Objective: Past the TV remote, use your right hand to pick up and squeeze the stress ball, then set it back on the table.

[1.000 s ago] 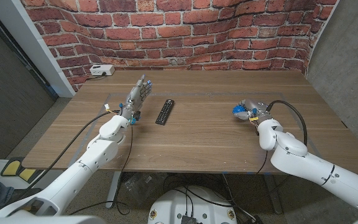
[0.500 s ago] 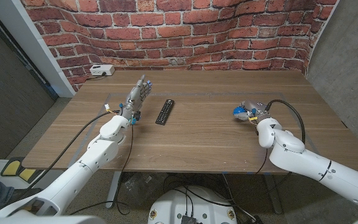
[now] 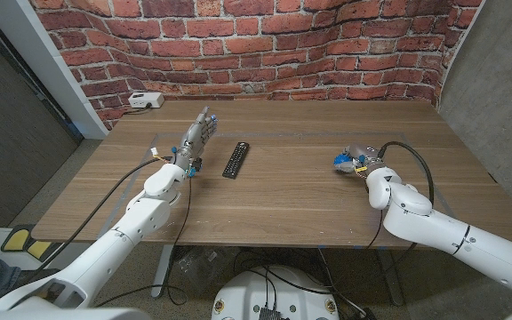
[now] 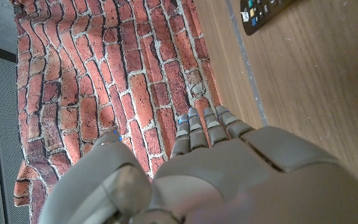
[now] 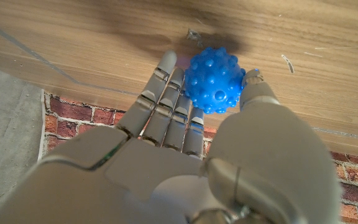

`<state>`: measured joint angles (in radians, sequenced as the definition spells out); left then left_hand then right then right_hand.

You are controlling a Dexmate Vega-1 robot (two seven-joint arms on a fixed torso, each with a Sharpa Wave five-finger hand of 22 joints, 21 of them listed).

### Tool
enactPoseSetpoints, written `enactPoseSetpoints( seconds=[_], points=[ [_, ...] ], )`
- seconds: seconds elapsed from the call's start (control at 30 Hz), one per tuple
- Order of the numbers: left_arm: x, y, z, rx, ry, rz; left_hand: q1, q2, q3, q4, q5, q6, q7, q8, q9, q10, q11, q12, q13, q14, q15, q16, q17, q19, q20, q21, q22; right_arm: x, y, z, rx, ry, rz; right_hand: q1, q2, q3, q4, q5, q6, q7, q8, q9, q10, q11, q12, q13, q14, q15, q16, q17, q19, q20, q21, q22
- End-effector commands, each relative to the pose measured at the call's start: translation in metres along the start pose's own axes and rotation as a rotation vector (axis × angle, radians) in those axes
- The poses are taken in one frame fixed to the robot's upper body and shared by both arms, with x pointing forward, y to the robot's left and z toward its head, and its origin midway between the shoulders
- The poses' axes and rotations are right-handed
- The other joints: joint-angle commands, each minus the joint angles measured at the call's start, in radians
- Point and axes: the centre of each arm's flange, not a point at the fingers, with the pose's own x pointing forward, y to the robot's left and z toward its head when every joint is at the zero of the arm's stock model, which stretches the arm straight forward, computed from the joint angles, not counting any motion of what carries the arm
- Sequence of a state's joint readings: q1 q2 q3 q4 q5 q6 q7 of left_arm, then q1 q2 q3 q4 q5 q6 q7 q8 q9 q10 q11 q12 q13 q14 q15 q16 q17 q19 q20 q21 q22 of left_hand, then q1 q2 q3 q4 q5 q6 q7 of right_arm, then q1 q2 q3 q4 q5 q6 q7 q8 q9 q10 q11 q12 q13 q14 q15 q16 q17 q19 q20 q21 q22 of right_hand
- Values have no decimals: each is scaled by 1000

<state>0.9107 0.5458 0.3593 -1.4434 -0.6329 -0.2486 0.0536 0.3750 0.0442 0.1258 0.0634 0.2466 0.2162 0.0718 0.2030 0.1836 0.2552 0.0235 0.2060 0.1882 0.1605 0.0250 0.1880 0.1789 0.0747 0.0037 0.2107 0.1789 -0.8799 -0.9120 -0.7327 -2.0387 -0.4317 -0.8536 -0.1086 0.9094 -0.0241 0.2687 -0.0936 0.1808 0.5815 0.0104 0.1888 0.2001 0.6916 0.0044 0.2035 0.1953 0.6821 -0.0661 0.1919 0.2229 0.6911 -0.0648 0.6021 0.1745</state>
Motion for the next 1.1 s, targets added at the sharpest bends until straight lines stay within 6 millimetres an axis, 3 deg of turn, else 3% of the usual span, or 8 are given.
enactPoseSetpoints(
  seconds=[0.03,0.17,0.27,0.47,0.57,0.77,0.93,1.1],
  points=[
    [4,0,0,4,6,-7,4,5,-4,1,0,10,2,-3,4,7,0,-1,5,10,3,0,4,0,5,-3,3,4,1,2,-28,15,20,-15,0,-6,3,4,-27,-6,-3,2,-34,2,-7,2,-30,-13,-6,-1,-25,-75,-14,2],
    [6,0,0,5,8,-9,4,6,-4,1,0,10,2,-3,4,8,2,-1,5,10,3,0,4,-1,5,-3,3,4,1,4,-40,21,23,-39,-4,-16,9,3,-74,-4,-10,2,-74,6,-12,3,-65,2,-9,-4,-50,-61,-31,3],
    [7,0,-1,3,15,-7,4,6,-4,1,0,10,2,-3,4,8,1,-1,5,10,3,0,4,-1,5,-3,3,2,1,5,-53,26,13,-75,-21,-34,15,5,-96,-11,-5,3,-108,13,-9,4,-97,61,-9,-9,-65,-19,-45,3],
    [8,0,-4,-4,24,-8,5,6,-5,1,-1,12,2,-2,4,8,4,-1,5,10,3,0,4,-1,5,-3,3,-1,2,4,-52,29,13,-100,-37,-47,17,15,-136,-16,-9,3,-144,14,-11,5,-121,91,-11,-15,-82,16,-60,3],
    [9,0,-3,-3,22,-7,5,7,-5,1,-1,12,2,-2,4,10,2,0,5,11,3,0,4,-1,6,-3,3,-2,1,4,-53,31,9,-123,-45,-57,23,20,-163,-21,-9,3,-178,20,-13,6,-146,124,-14,-18,-104,46,-75,3],
    [8,1,-4,-4,24,-4,6,8,-5,1,-1,13,1,-2,4,10,3,0,5,12,3,0,4,-1,6,-3,3,-5,0,6,-49,22,4,-163,-56,-75,32,29,-217,-29,-9,4,-232,32,-12,8,-200,154,-17,-24,-143,89,-105,3],
    [7,2,-4,-6,26,-3,6,9,-5,1,-2,15,1,-1,4,10,3,0,5,12,3,1,4,0,5,-3,3,-6,0,5,-16,1,16,-221,-71,-102,49,41,-295,-30,-13,3,-309,49,-15,8,-284,191,-22,-28,-213,130,-152,3],
    [6,3,-4,-6,25,1,7,10,-6,1,-2,16,1,-1,4,11,2,0,5,13,2,1,4,0,5,-3,3,-8,-1,4,13,-17,-12,-282,-75,-129,72,53,-360,-23,-10,3,-372,64,-11,8,-367,212,-22,-31,-286,136,-201,4]
  ],
)
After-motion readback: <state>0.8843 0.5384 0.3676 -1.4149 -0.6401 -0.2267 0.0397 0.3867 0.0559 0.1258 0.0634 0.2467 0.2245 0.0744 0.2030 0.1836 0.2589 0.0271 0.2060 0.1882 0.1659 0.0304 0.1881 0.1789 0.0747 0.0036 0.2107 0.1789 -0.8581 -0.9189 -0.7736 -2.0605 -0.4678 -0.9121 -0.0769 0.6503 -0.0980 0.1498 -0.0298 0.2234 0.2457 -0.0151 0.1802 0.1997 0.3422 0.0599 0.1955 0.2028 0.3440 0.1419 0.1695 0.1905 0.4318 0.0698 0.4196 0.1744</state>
